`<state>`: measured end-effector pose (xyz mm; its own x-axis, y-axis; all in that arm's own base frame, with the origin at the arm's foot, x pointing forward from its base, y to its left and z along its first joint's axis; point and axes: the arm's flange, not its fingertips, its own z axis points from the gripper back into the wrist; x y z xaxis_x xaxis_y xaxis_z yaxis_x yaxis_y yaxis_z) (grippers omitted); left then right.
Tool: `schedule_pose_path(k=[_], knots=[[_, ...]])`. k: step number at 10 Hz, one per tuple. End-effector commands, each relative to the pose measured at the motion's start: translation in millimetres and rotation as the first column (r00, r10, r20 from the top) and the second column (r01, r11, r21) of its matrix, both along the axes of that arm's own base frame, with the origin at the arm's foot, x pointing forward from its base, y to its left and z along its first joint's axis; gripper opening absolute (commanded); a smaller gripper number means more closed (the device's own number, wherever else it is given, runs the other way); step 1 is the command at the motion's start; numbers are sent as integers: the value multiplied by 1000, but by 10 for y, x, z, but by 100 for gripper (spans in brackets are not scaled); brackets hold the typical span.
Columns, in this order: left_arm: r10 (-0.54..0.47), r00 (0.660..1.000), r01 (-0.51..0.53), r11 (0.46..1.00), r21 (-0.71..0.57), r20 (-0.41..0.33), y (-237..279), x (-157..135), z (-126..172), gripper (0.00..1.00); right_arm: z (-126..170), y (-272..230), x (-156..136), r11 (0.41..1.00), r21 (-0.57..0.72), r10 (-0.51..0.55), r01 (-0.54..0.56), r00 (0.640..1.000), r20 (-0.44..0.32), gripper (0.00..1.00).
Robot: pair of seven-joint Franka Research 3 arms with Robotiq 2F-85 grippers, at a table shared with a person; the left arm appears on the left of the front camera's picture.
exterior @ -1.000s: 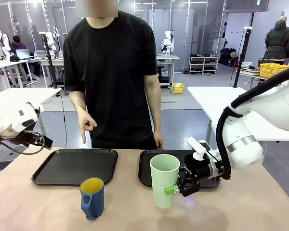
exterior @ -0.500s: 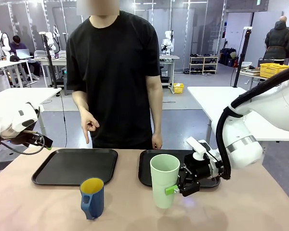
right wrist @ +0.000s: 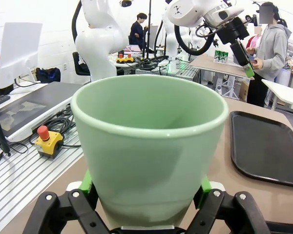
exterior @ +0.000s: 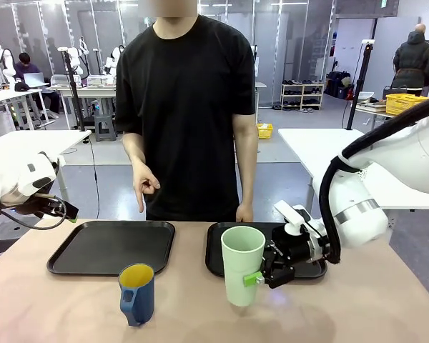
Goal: Sort and store the cups by type.
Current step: Place the picked Reusable plastic cup into the Flat Tray indicated by the person.
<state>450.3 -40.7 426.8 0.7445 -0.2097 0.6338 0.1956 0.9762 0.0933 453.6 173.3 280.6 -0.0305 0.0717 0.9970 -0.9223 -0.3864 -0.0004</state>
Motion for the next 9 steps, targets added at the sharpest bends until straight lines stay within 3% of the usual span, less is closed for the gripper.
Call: schedule_pose_path(k=[1, 6, 9], knots=[[3, 1000, -3, 1000, -3, 2, 15, 3, 8, 100, 263, 282, 279, 999, -18, -45, 45, 998, -31, 86], [3, 1000, -3, 1000, -3, 2, 15, 3, 8, 100, 847, 1381, 1179, 992, -123, -38, 34, 999, -28, 86], [3, 1000, -3, 1000, -3, 2, 15, 3, 8, 100, 1018, 2099, 1538, 995, -94, -42, 39, 999, -30, 86]])
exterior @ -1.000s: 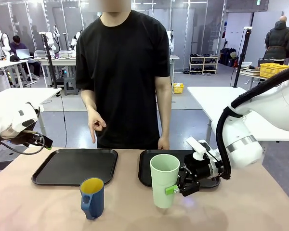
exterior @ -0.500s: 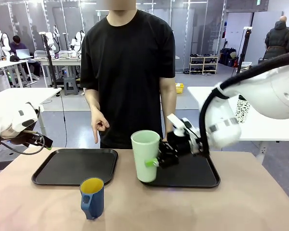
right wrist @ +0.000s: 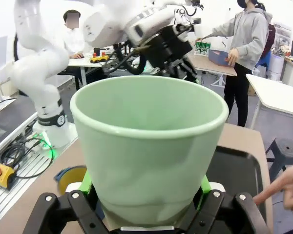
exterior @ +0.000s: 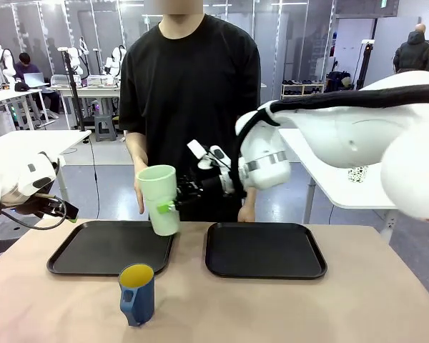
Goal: Sort and store the cups by type.
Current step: Place the picked Reusable plastic cup into the Flat Tray indicated by the person.
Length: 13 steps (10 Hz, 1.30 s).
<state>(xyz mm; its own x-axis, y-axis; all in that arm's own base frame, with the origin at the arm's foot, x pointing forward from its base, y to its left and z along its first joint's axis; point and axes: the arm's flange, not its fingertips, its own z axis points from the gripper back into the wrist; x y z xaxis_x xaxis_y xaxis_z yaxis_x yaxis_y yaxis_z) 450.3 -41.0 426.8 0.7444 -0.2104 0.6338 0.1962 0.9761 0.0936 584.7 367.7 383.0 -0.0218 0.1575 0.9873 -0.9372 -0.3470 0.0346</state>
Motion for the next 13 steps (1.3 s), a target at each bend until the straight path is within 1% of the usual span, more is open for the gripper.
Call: schedule_pose_path(k=[1, 2, 3, 4, 6, 7, 8, 9, 10, 11, 13], knots=[[4, 1000, -4, 1000, -3, 2, 18, 4, 8, 100, -5, 356, 315, 1000, 2, -2, 2, 999, -33, 86], [4, 1000, -4, 1000, -3, 2, 18, 4, 8, 100, -50, 546, 409, 999, 45, -10, 12, 999, -35, 86], [4, 1000, -4, 1000, -3, 2, 18, 4, 8, 100, -148, 696, 450, 997, 61, -36, 39, 998, -50, 86], [4, 1000, -4, 1000, -3, 2, 18, 4, 8, 100, -265, 808, 468, 995, 75, -56, 59, 997, -45, 86], [4, 1000, -4, 1000, -3, 2, 18, 4, 8, 100, -502, 922, 462, 987, 117, -112, 115, 993, -31, 86], [4, 1000, -4, 1000, -3, 2, 18, 4, 8, 100, -623, 950, 478, 974, 174, -142, 143, 990, -16, 86], [4, 1000, -4, 1000, -3, 2, 18, 4, 8, 100, -724, 989, 486, 970, 191, -145, 147, 989, -26, 86], [4, 1000, -4, 1000, -3, 2, 18, 4, 8, 100, -822, 1031, 493, 966, 193, -167, 171, 985, -40, 86], [4, 1000, -4, 1000, -3, 2, 18, 4, 8, 100, -922, 1072, 511, 961, 204, -185, 188, 982, -35, 86], [4, 1000, -4, 1000, -3, 2, 18, 4, 8, 100, -1047, 1098, 533, 961, 205, -183, 183, 983, -18, 86], [4, 1000, -4, 1000, -3, 2, 18, 4, 8, 100, -1248, 1131, 542, 967, 178, -185, 184, 983, -9, 86]])
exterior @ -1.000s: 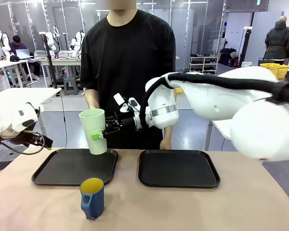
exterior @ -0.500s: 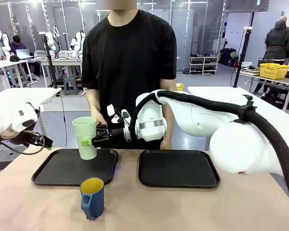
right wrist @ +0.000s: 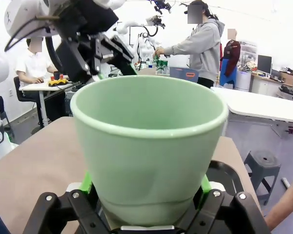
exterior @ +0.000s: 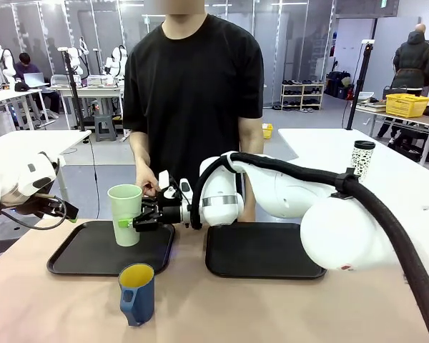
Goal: Sort and store the cups by type.
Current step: Place the picked Reusable plastic cup into the Flat Tray indicated by the person.
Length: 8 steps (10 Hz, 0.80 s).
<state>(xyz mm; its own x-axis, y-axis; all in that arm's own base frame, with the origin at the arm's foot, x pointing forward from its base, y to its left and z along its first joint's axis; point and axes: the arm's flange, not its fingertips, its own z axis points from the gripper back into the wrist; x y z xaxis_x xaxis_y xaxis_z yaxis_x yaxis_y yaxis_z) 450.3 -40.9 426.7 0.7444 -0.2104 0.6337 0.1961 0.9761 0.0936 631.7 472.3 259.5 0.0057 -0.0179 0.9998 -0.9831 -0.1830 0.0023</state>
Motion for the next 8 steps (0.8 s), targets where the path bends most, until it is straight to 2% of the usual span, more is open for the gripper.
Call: schedule_pose_path(k=[1, 4, 8], knots=[[4, 1000, -4, 1000, -3, 2, 17, 4, 8, 100, -82, 88, 62, 1000, -9, -27, 27, 999, 34, 86], [4, 1000, -4, 1000, -3, 2, 17, 4, 8, 100, -301, 58, 93, 996, -57, -61, 63, 998, 31, 86], [4, 1000, -4, 1000, -3, 2, 17, 4, 8, 100, -410, 8, 72, 991, -96, -92, 94, 995, 23, 86]])
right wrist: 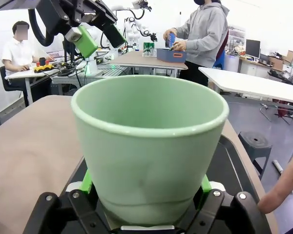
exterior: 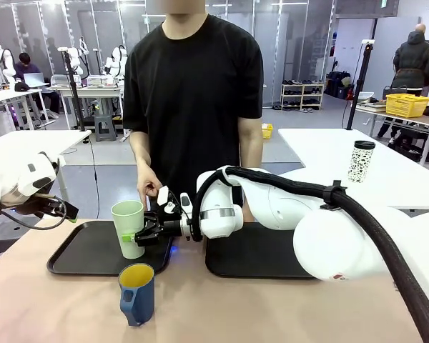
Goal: Sort and store the cups by type.
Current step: Place the picked Reusable plastic cup into the Flat Tray indicated by the person.
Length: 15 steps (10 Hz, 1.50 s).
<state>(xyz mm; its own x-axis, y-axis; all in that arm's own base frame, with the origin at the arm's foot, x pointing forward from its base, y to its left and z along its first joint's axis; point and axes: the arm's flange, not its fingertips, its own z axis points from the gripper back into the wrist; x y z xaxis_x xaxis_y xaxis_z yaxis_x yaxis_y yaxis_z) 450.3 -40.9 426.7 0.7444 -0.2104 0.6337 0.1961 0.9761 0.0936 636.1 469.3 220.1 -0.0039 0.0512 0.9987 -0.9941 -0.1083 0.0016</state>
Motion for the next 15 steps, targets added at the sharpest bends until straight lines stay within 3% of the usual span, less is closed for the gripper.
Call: schedule_pose_path(k=[1, 2, 8, 15], knots=[[4, 1000, -4, 1000, -3, 2, 17, 4, 8, 100, -17, 32, 21, 999, -32, -20, 20, 1000, 6, 86], [4, 1000, -4, 1000, -3, 2, 17, 4, 8, 100, -11, 29, 13, 999, -44, -14, 14, 1000, 8, 100], [4, 1000, -4, 1000, -3, 2, 17, 4, 8, 100, 9, -47, -11, 998, -61, 0, -1, 1000, -13, 100], [4, 1000, -4, 1000, -3, 2, 17, 4, 8, 100, 34, -476, -69, 996, -85, -33, 26, 996, -78, 100]])
